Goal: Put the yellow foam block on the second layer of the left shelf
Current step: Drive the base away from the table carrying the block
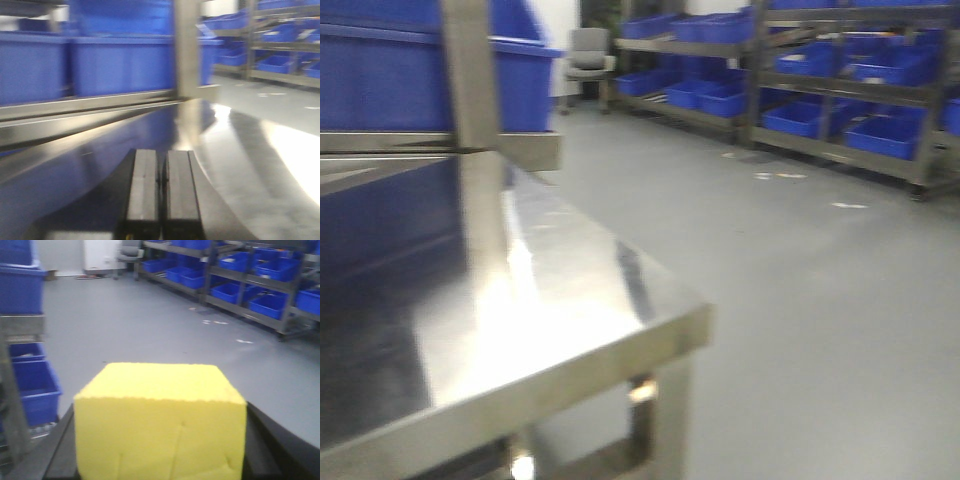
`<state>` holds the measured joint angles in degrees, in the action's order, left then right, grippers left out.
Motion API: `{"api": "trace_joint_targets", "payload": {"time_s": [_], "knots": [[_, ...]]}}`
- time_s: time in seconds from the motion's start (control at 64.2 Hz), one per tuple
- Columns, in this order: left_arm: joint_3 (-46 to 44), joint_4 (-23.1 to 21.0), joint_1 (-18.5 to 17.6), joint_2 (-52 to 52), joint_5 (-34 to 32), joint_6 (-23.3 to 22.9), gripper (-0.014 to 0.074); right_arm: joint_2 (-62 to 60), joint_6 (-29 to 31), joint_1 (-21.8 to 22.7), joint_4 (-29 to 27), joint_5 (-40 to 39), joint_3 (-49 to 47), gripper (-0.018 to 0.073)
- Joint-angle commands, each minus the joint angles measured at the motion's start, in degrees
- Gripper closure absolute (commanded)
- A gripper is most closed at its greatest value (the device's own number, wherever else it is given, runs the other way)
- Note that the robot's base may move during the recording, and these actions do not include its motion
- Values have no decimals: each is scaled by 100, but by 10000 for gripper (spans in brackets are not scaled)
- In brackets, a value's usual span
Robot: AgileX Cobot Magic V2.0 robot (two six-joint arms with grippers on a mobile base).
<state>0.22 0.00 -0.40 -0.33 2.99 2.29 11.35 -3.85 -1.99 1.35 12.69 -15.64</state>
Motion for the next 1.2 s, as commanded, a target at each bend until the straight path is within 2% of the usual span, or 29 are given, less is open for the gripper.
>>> {"api": "trace_joint_targets", "payload": {"time_s": [0.0,1.184], "knots": [[151,-62,5,-122,-463,-18,472,49,10,47,-1,-562,-156,52],[151,-62,5,-122,-463,-18,472,49,10,47,-1,-562,-156,52]]}}
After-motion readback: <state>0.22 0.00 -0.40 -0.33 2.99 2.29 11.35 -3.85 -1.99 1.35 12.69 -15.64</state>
